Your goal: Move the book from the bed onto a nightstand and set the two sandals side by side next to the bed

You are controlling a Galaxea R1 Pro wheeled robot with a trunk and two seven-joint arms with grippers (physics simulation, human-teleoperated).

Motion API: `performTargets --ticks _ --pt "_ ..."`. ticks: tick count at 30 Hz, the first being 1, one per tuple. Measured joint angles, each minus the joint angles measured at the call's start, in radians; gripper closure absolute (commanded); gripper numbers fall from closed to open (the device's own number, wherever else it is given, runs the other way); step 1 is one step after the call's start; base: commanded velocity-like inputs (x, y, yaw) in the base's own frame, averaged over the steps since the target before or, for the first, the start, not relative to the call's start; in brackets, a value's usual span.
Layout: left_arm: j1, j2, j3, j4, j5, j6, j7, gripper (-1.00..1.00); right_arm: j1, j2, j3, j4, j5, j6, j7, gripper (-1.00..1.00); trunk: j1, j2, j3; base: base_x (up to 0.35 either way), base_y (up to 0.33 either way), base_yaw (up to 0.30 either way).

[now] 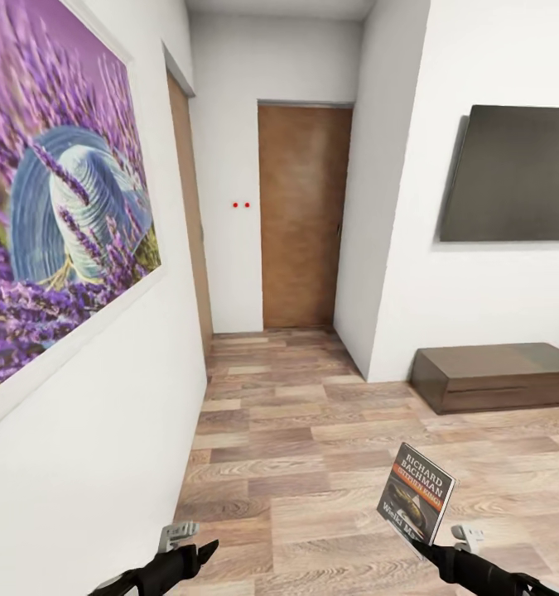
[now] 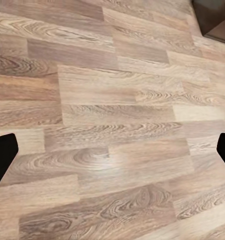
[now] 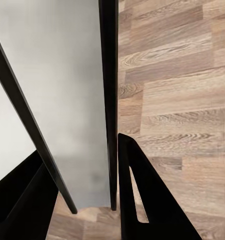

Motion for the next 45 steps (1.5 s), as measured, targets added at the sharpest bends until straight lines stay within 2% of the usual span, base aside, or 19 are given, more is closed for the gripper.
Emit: performTargets --ticks 11,18,19,22,23,25,28,31,34,35,37,38,42,43,45 --pt "0.000 0.000 0.000 0.000 0.000 0.000 0.000 -1.00 0.000 0.000 0.000 0.000 0.000 -0.001 -0.001 1.00 0.000 0.000 0.000 0.319 0.000 -0.277" --pt "0.000 0.000 0.000 0.000 0.000 0.000 0.000 -1.00 0.000 0.002 0.000 0.001 -0.002 -0.002 -0.006 1.00 0.000 0.000 0.000 0.319 0.000 -0.065" --pt "0.000 0.000 0.000 0.000 0.000 0.000 0.000 -1.00 0.000 0.007 0.001 0.002 -0.003 -0.002 -0.007 1.00 0.000 0.000 0.000 0.319 0.000 -0.007" --pt "0.000 0.000 0.000 0.000 0.000 0.000 0.000 -1.00 0.000 0.051 0.004 0.005 -0.003 -0.003 -0.013 1.00 0.000 0.000 0.000 0.318 0.000 -0.003" --pt "0.000 0.000 0.000 0.000 0.000 0.000 0.000 -1.00 0.000 0.067 0.001 0.018 -0.002 -0.003 -0.026 1.00 0.000 0.000 0.000 0.319 0.000 -0.001" --pt "0.000 0.000 0.000 0.000 0.000 0.000 0.000 -1.00 0.000 0.076 -0.004 0.053 -0.003 -0.019 -0.071 1.00 0.000 0.000 0.000 0.319 0.000 0.000" --pt "0.000 0.000 0.000 0.000 0.001 0.000 0.000 -1.00 0.000 0.081 -0.012 0.082 -0.006 -0.073 -0.182 1.00 0.000 0.000 0.000 0.319 0.000 0.000" --pt "0.000 0.000 0.000 0.000 0.000 0.000 0.001 -1.00 0.000 0.084 -0.016 0.097 -0.006 -0.117 -0.320 1.00 0.000 0.000 0.000 0.319 0.000 0.000" --pt "0.000 0.001 0.000 -0.001 0.000 0.000 0.011 -1.00 0.000 0.082 -0.010 0.129 -0.005 -0.127 -0.356 1.00 0.000 0.000 0.000 0.318 0.000 0.000" --pt "0.000 0.001 0.000 -0.002 -0.002 0.001 0.032 -1.00 0.001 0.081 -0.013 0.157 -0.005 -0.127 -0.362 1.00 0.000 0.000 0.000 0.319 0.000 0.000" --pt "0.000 0.002 -0.002 -0.001 -0.017 0.001 0.075 -1.00 0.001 0.081 -0.010 0.188 -0.005 -0.137 -0.366 1.00 0.000 0.000 0.000 0.318 0.000 0.000" --pt "0.004 0.002 -0.004 -0.001 -0.038 0.001 0.091 -1.00 0.001 0.081 -0.012 0.195 -0.006 -0.145 -0.366 1.00 0.000 0.000 0.000 0.318 0.000 0.000" --pt "0.042 0.007 -0.007 -0.001 -0.150 0.001 0.117 -1.00 0.003 0.082 -0.010 0.206 -0.002 -0.160 -0.367 1.00 0.000 0.000 0.000 0.318 0.000 0.000" --pt "0.046 0.008 -0.007 -0.001 -0.163 0.000 0.118 -1.00 0.003 0.082 -0.010 0.207 -0.002 -0.160 -0.367 1.00 0.000 0.000 0.000 0.318 0.000 0.000" --pt "0.069 0.009 -0.009 -0.001 -0.218 -0.002 0.122 -1.00 0.005 0.082 -0.010 0.208 0.000 -0.162 -0.366 1.00 0.000 0.000 0.000 0.318 0.000 0.000"
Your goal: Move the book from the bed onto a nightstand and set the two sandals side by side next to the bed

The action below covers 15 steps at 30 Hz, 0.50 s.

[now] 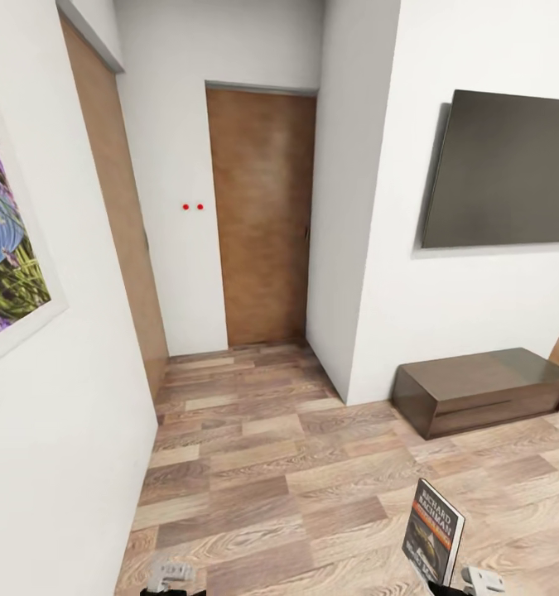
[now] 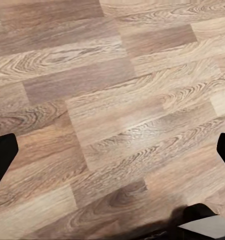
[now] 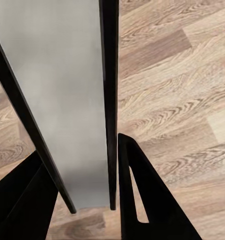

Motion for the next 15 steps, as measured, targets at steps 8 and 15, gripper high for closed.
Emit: performTargets --ticks 8,15 --pt "0.041 0.000 0.001 0.000 -0.026 -0.004 0.004 -1.00 0.112 0.006 0.000 0.000 0.000 -0.003 0.001 1.00 0.000 0.000 0.000 0.318 0.000 0.000" --pt "0.060 -0.001 0.000 0.000 -0.026 -0.005 0.004 -1.00 0.128 0.006 -0.002 0.000 -0.007 -0.023 0.000 1.00 0.000 0.000 0.000 0.113 0.000 0.000"
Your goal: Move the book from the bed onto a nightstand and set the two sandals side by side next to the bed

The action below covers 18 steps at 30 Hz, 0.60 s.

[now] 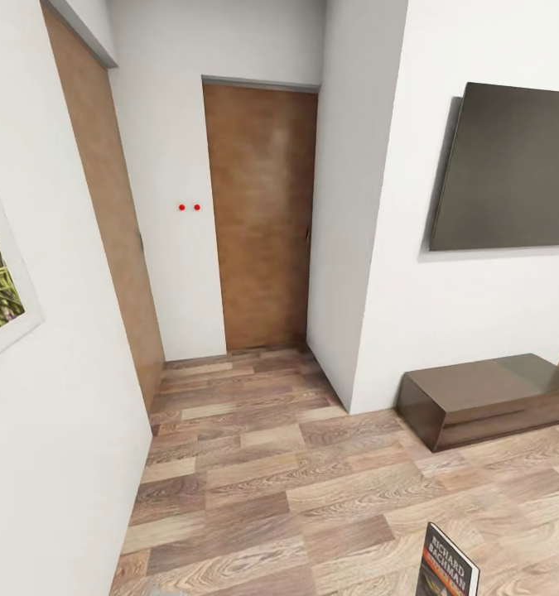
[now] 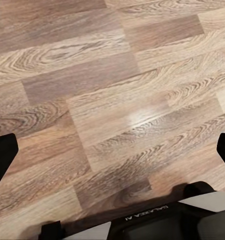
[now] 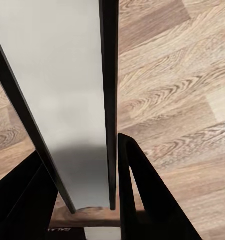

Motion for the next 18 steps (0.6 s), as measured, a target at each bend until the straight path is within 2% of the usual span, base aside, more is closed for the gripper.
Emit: performTargets --ticks 7,18 --pt "0.001 0.000 -0.001 0.000 0.000 0.001 0.000 -1.00 0.001 0.000 0.000 -0.001 -0.001 -0.001 0.000 1.00 0.000 0.000 0.000 0.003 0.000 -0.024" --pt "0.001 -0.001 -0.002 0.000 0.000 0.001 -0.001 -1.00 0.001 -0.001 0.001 -0.001 0.000 -0.002 0.002 1.00 0.000 0.000 0.000 0.000 0.000 -0.250"
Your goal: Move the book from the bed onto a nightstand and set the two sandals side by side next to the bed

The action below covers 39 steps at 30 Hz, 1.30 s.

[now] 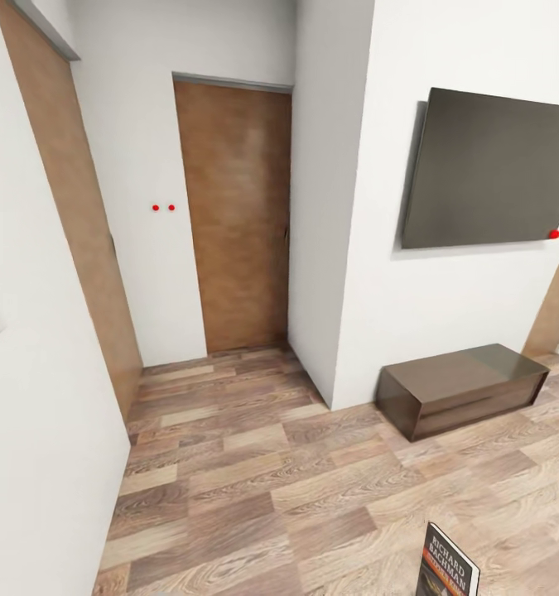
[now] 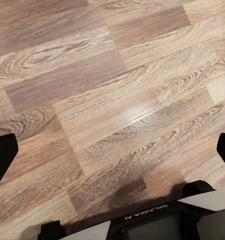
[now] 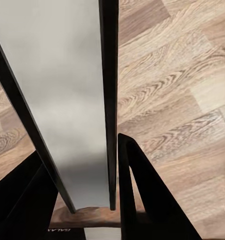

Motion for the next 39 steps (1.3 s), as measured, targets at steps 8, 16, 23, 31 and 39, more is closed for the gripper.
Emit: performTargets --ticks 8,16,23,31,39 --pt "0.000 0.000 0.001 0.000 0.001 -0.001 0.000 -1.00 0.000 -0.001 -0.001 0.000 0.000 0.000 0.003 1.00 0.000 0.000 0.000 0.000 0.000 -0.235" --pt "0.000 0.000 0.001 0.000 0.001 -0.001 0.000 -1.00 -0.001 -0.004 -0.003 0.001 -0.005 0.000 0.004 1.00 0.000 0.000 0.000 0.000 0.000 -0.178" --pt "0.000 -0.004 -0.002 -0.003 0.001 -0.036 -0.037 -1.00 -0.001 -0.010 -0.006 -0.012 -0.003 0.008 0.021 1.00 0.000 0.000 0.000 0.000 0.000 -0.016" --pt "-0.001 -0.007 -0.003 -0.042 -0.003 -0.031 -0.199 -1.00 -0.003 -0.011 -0.010 -0.275 -0.011 0.199 0.068 1.00 0.000 0.000 -0.002 0.000 0.000 0.000" --pt "0.000 -0.008 -0.007 -0.003 -0.037 -0.032 -0.203 -1.00 -0.003 -0.012 -0.012 -0.392 -0.004 0.327 0.082 1.00 0.000 0.000 -0.002 0.000 0.000 -0.021"
